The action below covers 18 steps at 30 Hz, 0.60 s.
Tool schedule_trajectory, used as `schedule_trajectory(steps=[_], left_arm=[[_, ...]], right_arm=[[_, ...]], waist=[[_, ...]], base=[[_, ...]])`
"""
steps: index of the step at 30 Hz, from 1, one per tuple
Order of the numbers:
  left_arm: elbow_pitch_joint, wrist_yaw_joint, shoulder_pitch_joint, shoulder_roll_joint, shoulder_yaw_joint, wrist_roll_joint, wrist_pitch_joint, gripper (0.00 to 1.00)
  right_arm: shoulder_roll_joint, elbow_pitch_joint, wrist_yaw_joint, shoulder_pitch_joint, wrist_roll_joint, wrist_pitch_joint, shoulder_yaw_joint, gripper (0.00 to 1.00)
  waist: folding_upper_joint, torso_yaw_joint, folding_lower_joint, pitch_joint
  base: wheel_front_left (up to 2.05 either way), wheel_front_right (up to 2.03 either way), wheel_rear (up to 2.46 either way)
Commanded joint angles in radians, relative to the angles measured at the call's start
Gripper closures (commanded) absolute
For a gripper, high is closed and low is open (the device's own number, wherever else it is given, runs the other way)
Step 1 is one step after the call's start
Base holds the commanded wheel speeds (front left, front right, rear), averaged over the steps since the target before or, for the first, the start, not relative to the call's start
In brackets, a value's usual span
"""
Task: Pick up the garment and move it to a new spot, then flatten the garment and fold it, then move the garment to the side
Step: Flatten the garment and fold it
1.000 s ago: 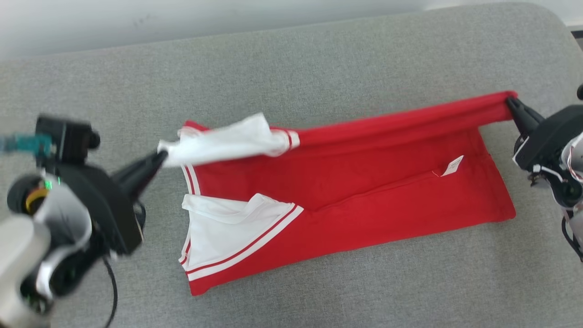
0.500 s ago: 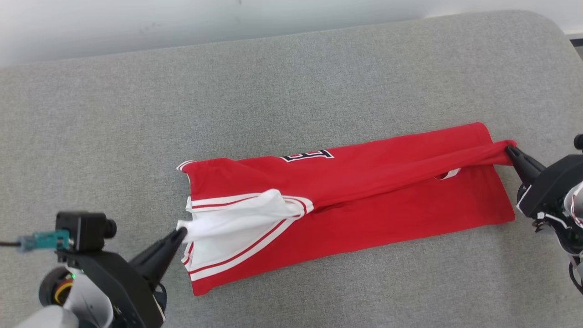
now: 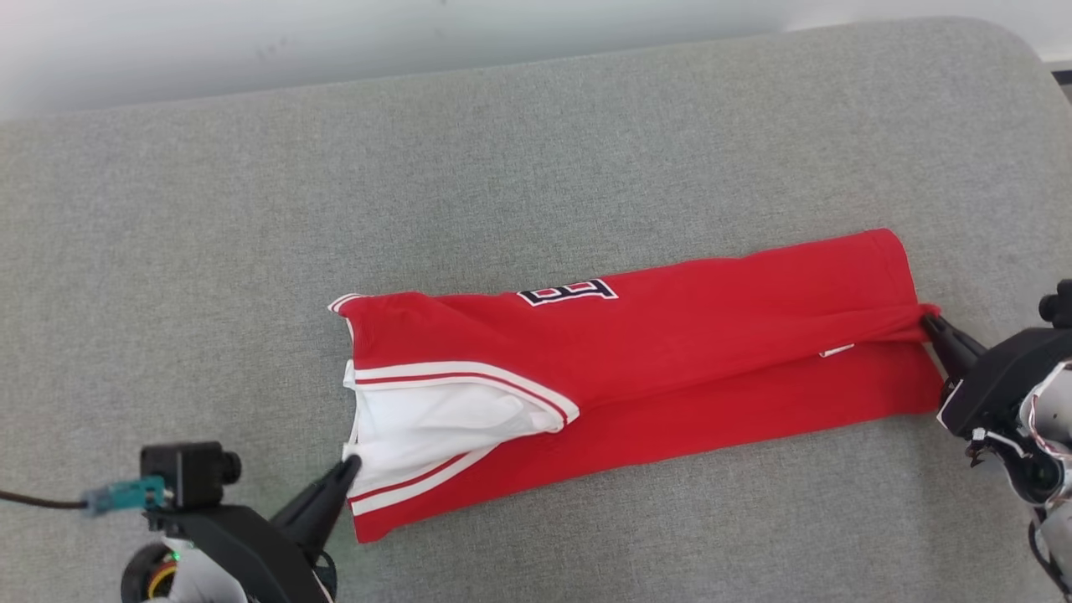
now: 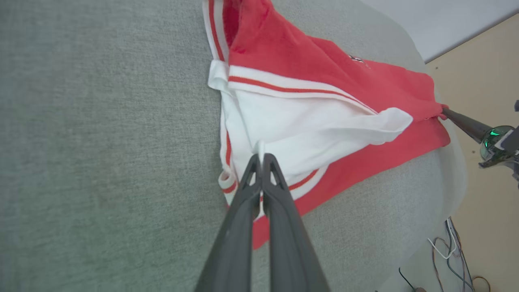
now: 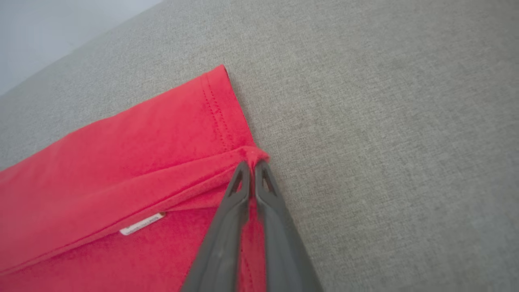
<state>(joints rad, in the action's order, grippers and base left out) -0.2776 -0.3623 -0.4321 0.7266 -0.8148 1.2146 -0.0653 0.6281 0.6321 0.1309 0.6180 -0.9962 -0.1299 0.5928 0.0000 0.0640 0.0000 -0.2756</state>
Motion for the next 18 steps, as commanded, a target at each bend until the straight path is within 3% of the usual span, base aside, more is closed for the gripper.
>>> schedule_trajectory(steps=[1,2,3,4,12,18], left_arm=[[0.012,0.003,0.023,-0.006,-0.002,0.009,0.01,0.66],[0.016,0.005,0.03,-0.014,0.0,0.015,0.021,0.22],[0.02,0.007,0.036,-0.02,0.001,0.017,0.027,0.07],[0.023,0.006,0.044,-0.024,0.001,0.018,0.033,0.0],[0.044,-0.038,0.098,-0.045,0.027,0.001,0.122,0.0],[0.077,-0.082,0.135,-0.082,0.057,-0.046,0.245,0.0]], right_arm=[[-0.013,0.008,0.0,-0.024,-0.005,0.006,-0.009,0.0],[-0.017,0.008,0.0,-0.025,-0.005,0.009,-0.014,0.0],[-0.017,0.003,0.0,-0.025,-0.003,0.015,-0.021,0.0],[-0.015,0.001,0.0,-0.029,0.0,0.021,-0.028,0.0],[-0.003,-0.056,0.0,-0.078,0.06,0.092,-0.075,0.0],[-0.051,-0.098,0.0,-0.13,0.138,0.147,-0.099,0.0]], waist=[[0.0,0.0,0.0,0.008],[0.0,0.0,0.0,0.012],[0.0,0.001,0.0,0.016],[0.0,0.002,0.0,0.021],[0.0,0.01,0.0,0.094],[0.0,0.016,0.0,0.163]], base=[[0.0,0.0,0.0],[0.0,0.0,0.0],[0.0,0.0,0.0],[0.0,0.0,0.0],[0.0,0.0,0.0],[0.0,0.0,0.0]])
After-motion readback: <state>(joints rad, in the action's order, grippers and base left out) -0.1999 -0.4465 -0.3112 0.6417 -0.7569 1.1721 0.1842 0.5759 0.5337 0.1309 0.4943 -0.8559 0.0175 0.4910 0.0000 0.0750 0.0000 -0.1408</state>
